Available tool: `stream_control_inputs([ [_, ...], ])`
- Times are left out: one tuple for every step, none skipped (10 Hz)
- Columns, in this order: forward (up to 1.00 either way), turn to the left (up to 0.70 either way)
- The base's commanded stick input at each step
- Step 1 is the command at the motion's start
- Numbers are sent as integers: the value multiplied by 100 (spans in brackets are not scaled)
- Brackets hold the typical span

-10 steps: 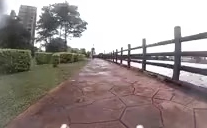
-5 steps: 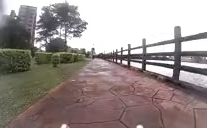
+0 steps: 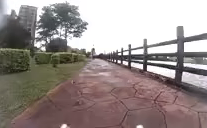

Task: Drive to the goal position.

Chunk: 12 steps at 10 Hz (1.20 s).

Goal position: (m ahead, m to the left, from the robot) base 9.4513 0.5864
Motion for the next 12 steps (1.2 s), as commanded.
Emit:
stream_control_inputs([
  [85, -15],
  [85, 1],
  [85, 1],
  [85, 1],
  [85, 1],
  [85, 1],
  [85, 1],
  [85, 1],
  [85, 1],
  [85, 1],
  [85, 1],
  [85, 1],
])
